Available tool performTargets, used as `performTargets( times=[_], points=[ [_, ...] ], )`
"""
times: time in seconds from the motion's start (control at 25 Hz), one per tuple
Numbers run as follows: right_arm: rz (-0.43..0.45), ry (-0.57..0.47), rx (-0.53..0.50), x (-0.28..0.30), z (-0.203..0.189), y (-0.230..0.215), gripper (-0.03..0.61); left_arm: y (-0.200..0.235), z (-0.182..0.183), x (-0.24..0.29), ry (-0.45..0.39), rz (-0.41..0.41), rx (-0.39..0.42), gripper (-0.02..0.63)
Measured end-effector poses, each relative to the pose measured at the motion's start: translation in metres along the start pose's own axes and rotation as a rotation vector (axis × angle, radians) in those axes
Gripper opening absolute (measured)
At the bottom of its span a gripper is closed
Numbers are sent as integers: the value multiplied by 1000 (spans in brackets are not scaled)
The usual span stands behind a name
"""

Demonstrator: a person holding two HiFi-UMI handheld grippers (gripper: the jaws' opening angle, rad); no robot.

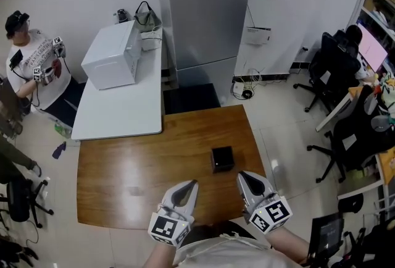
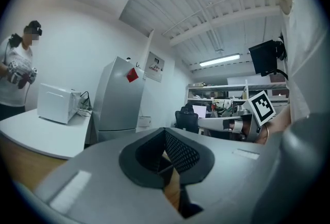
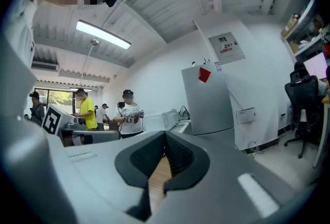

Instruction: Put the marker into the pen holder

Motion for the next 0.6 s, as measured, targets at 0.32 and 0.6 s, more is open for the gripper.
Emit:
performTargets(
  times=[0.32,0.6],
  points=[
    [33,11,-4,-49,-13,26,0,-37,-31,-33,15,29,-10,14],
    [94,-17,14,-128,-7,38,0,-119,-29,-66,-19,107,39,14]
  ],
)
Point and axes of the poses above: the fingertips, and each gripper's own axes: x forward along the fingers, y to its left, z out of its top, the point moved 7 cm from there along -x, backward along the fingers, and after that the axes turned 1 degree about y, right-handed, at the moved point
